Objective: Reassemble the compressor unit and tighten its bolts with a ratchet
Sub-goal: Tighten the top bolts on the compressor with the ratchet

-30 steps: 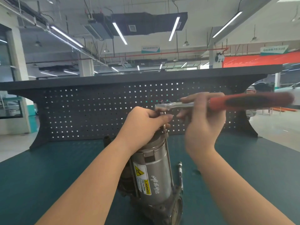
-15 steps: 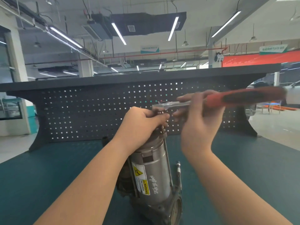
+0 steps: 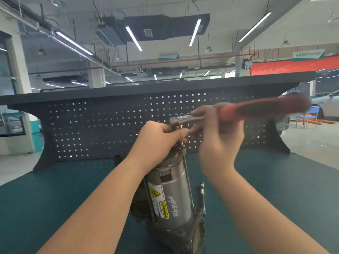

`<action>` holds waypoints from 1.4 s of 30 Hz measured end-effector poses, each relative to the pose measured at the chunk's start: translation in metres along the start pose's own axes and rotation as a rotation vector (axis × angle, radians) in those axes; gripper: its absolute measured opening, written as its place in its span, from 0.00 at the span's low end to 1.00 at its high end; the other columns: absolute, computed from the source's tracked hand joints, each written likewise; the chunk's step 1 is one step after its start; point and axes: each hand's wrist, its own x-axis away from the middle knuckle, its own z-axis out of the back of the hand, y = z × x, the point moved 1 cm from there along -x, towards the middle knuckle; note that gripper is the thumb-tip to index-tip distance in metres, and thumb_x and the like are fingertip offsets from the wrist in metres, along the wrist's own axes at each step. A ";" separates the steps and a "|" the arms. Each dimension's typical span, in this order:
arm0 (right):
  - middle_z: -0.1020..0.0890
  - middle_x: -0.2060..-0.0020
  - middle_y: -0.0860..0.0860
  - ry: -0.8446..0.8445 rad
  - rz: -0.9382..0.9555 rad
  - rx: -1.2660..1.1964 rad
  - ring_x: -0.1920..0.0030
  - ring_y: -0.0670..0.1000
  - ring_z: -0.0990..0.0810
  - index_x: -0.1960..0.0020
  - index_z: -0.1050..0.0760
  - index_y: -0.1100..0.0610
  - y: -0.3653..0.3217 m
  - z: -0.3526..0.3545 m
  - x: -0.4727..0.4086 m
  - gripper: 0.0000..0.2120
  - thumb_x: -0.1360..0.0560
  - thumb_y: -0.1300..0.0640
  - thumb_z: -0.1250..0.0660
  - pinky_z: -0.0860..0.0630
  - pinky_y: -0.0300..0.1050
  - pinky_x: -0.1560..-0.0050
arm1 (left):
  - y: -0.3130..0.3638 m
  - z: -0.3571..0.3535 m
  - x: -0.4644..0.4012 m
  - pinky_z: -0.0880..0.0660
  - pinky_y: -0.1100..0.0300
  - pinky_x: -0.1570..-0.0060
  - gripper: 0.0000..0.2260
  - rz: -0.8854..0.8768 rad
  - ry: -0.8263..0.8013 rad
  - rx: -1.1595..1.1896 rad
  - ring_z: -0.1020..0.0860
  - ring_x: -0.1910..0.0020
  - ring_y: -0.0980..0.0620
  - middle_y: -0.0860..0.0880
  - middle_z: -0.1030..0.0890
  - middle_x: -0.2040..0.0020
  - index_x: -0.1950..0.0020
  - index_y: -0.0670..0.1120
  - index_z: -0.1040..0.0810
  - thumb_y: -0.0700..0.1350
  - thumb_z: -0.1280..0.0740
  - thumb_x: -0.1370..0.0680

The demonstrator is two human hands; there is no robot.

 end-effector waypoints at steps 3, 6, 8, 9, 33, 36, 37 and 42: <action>0.17 0.63 0.52 0.308 -0.465 -0.290 0.75 0.46 0.25 0.52 0.32 0.57 0.007 0.010 -0.015 0.05 0.18 0.59 0.42 0.28 0.37 0.73 | 0.001 -0.002 0.002 0.34 0.70 0.74 0.15 -0.024 -0.015 0.018 0.30 0.76 0.56 0.49 0.25 0.76 0.61 0.39 0.15 0.51 0.29 0.25; 0.17 0.63 0.48 0.104 -0.137 -0.119 0.71 0.46 0.22 0.52 0.32 0.51 0.006 0.008 -0.009 0.04 0.19 0.59 0.40 0.25 0.39 0.70 | 0.000 -0.003 0.001 0.33 0.70 0.75 0.13 -0.003 -0.004 0.041 0.29 0.76 0.56 0.46 0.21 0.74 0.66 0.44 0.15 0.52 0.27 0.26; 0.18 0.59 0.45 -0.255 0.206 0.158 0.62 0.46 0.18 0.52 0.29 0.46 0.000 0.006 -0.003 0.07 0.23 0.57 0.34 0.23 0.39 0.62 | 0.000 -0.003 -0.002 0.33 0.68 0.75 0.16 0.010 0.006 0.001 0.30 0.78 0.58 0.54 0.25 0.78 0.73 0.46 0.20 0.48 0.26 0.26; 0.19 0.56 0.44 -0.406 0.336 0.301 0.58 0.46 0.18 0.53 0.28 0.46 -0.001 0.004 0.000 0.10 0.26 0.60 0.31 0.23 0.38 0.57 | 0.000 -0.004 -0.002 0.31 0.64 0.72 0.17 0.011 0.003 -0.031 0.30 0.77 0.57 0.56 0.28 0.80 0.74 0.48 0.24 0.46 0.27 0.26; 0.19 0.64 0.54 0.410 -0.646 -0.491 0.76 0.46 0.27 0.55 0.30 0.57 0.013 0.013 -0.018 0.07 0.18 0.57 0.41 0.30 0.36 0.75 | 0.000 -0.006 0.002 0.23 0.57 0.64 0.14 -0.024 -0.006 0.041 0.21 0.66 0.49 0.36 0.16 0.61 0.60 0.40 0.14 0.51 0.29 0.25; 0.18 0.65 0.52 0.279 -0.440 -0.366 0.75 0.45 0.26 0.55 0.30 0.56 0.014 0.013 -0.015 0.06 0.18 0.58 0.40 0.29 0.36 0.74 | 0.001 -0.008 0.003 0.24 0.61 0.69 0.14 -0.004 -0.016 0.032 0.22 0.71 0.52 0.38 0.17 0.65 0.61 0.39 0.15 0.50 0.29 0.24; 0.17 0.64 0.48 0.130 -0.197 -0.209 0.74 0.45 0.23 0.56 0.29 0.56 0.010 0.013 -0.013 0.06 0.20 0.58 0.38 0.27 0.37 0.72 | 0.003 -0.007 0.002 0.28 0.66 0.74 0.13 0.013 -0.015 0.023 0.25 0.75 0.55 0.42 0.18 0.72 0.64 0.42 0.15 0.49 0.28 0.24; 0.20 0.58 0.51 -0.433 0.469 0.266 0.61 0.53 0.18 0.53 0.27 0.51 0.004 0.011 -0.003 0.08 0.25 0.63 0.33 0.22 0.47 0.61 | 0.003 -0.005 -0.005 0.26 0.65 0.70 0.18 0.040 -0.002 -0.122 0.29 0.76 0.56 0.51 0.25 0.78 0.73 0.48 0.20 0.41 0.32 0.22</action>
